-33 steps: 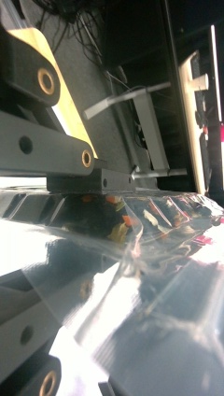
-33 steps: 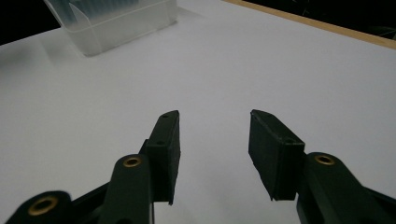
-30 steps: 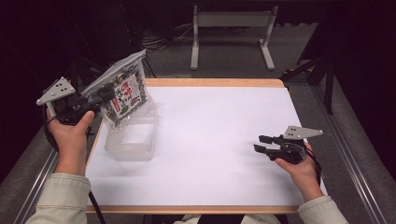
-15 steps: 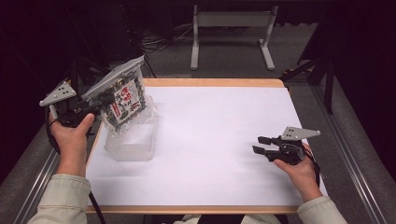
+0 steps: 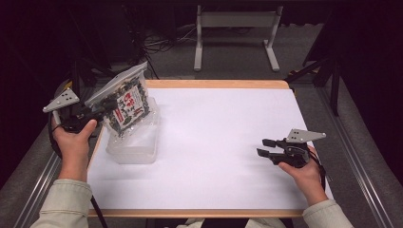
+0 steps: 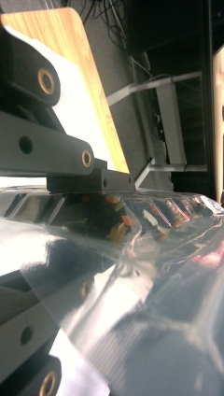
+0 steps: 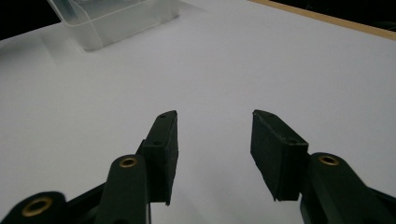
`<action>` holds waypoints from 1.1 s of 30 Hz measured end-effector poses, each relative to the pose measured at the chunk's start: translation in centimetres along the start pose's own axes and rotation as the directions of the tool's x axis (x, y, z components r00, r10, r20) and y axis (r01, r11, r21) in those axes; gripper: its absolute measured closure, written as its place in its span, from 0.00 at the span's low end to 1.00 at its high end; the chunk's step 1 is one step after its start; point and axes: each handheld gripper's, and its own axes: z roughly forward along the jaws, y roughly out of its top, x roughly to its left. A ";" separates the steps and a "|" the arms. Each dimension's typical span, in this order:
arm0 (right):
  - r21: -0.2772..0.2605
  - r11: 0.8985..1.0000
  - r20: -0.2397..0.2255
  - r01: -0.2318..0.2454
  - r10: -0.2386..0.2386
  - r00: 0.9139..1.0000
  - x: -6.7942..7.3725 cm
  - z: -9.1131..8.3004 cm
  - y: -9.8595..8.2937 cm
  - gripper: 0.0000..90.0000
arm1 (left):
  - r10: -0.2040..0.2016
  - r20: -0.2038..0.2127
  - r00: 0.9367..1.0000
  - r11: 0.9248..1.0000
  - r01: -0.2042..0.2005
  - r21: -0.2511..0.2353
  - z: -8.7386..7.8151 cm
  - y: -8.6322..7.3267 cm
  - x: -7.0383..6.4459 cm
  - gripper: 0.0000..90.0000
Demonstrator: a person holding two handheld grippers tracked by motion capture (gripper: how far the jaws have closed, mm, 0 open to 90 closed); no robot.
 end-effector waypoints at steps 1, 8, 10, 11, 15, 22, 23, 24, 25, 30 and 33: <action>0.000 1.000 0.001 0.001 -0.001 1.000 0.0 0.0 0.0 0.58 | 0.020 -0.009 1.000 1.000 -0.020 0.009 0.2 -0.1 -0.1 0.80; 0.000 1.000 -0.001 0.002 -0.002 1.000 0.0 0.0 0.0 0.57 | 0.032 0.010 0.999 0.999 -0.032 -0.008 0.7 -0.3 -0.4 0.80; 0.003 1.000 0.001 0.003 -0.003 1.000 -0.1 0.0 -0.1 0.57 | 0.027 0.016 1.000 0.999 -0.027 -0.019 0.9 -0.5 -0.3 0.80; 0.003 1.000 0.000 0.001 -0.001 1.000 -0.1 0.0 -0.1 0.57 | 0.025 0.018 1.000 0.999 -0.024 -0.026 1.1 -0.6 -0.3 0.80; 0.007 1.000 -0.003 0.004 -0.003 1.000 0.0 0.2 -0.1 0.57 | 0.024 0.021 0.999 0.999 -0.023 -0.040 1.7 -0.5 -0.4 0.80; 0.009 1.000 -0.008 0.005 -0.004 1.000 0.0 0.3 -0.2 0.57 | 0.068 0.042 0.997 0.994 -0.064 -0.093 1.8 -0.8 -0.1 0.80; 0.010 1.000 -0.011 0.005 -0.005 1.000 0.0 0.4 -0.2 0.57 | 0.073 0.045 0.996 0.994 -0.069 -0.080 1.9 -0.9 -0.1 0.80; 0.011 1.000 -0.012 0.005 -0.005 1.000 0.0 0.4 -0.2 0.57 | 0.073 0.046 0.996 0.995 -0.070 -0.071 2.0 -1.1 -0.1 0.80; 0.012 1.000 -0.013 0.009 -0.008 1.000 0.0 0.5 -0.2 0.57 | 0.068 0.050 0.996 0.995 -0.064 -0.074 2.1 -1.4 0.0 0.80; 0.016 1.000 -0.014 0.009 -0.009 1.000 0.1 0.6 -0.2 0.56 | 0.029 0.050 0.998 0.996 -0.025 -0.086 2.0 -2.3 0.5 0.80; 0.016 1.000 -0.016 0.008 -0.008 1.000 0.1 0.6 -0.2 0.56 | 0.026 0.043 0.999 0.996 -0.022 -0.086 1.8 -2.5 0.5 0.80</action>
